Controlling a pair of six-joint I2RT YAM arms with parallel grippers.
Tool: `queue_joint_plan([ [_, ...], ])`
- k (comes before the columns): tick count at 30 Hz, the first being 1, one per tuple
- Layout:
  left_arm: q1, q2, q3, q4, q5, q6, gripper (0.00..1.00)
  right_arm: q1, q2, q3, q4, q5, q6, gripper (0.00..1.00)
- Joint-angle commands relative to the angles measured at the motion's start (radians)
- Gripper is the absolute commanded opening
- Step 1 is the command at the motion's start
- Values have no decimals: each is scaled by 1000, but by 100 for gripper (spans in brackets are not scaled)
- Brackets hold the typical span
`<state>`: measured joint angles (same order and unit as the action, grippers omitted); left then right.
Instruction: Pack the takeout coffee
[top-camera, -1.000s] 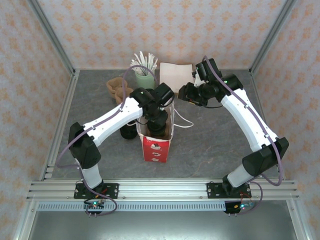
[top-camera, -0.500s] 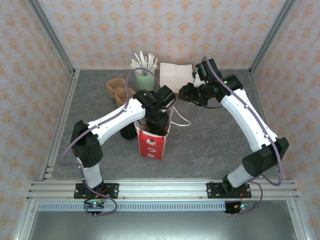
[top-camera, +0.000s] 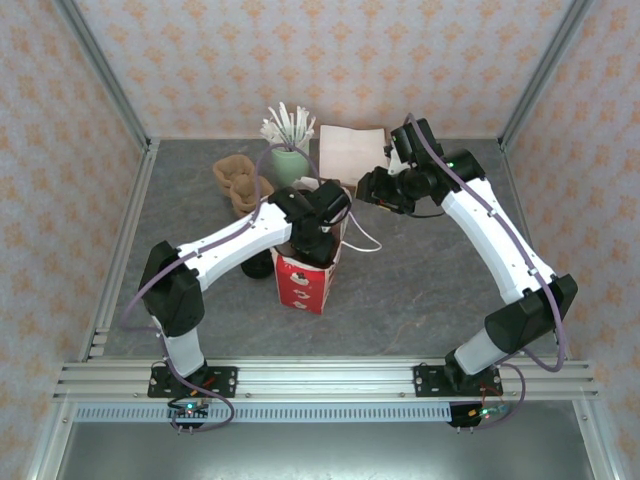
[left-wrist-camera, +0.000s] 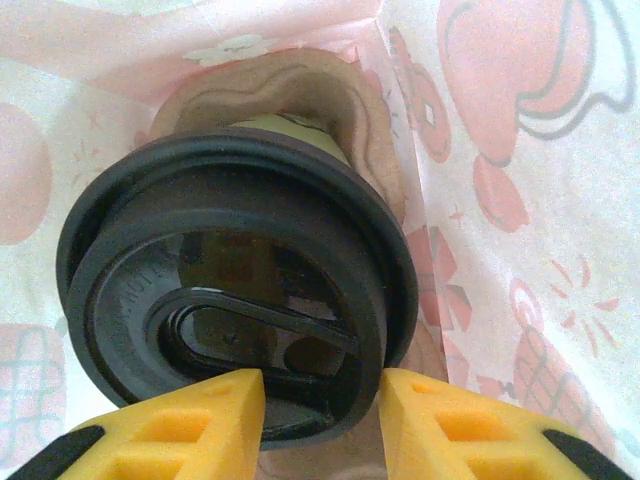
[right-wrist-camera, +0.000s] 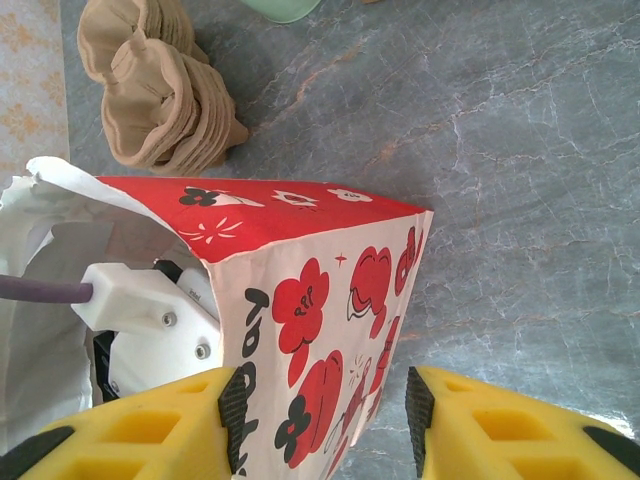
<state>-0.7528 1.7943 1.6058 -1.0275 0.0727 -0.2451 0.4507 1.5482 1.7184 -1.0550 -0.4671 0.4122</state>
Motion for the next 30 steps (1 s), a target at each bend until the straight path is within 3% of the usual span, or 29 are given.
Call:
queue_joint_plan([
  [1, 3, -24, 53, 4, -18, -4, 38, 0, -34, -13, 22, 8, 14, 48],
  [5, 25, -45, 91, 15, -23, -31, 44, 0, -31, -20, 71, -50, 18, 48],
  [11, 80, -94, 143, 22, -8, -66, 45, 25, -37, -28, 146, -102, 11, 52],
  [21, 95, -118, 118, 3, -22, -64, 43, 64, 38, 40, 111, -80, -25, 62],
  [30, 110, -132, 66, 71, 8, -94, 40, 100, 120, 128, -19, 3, -93, 63],
])
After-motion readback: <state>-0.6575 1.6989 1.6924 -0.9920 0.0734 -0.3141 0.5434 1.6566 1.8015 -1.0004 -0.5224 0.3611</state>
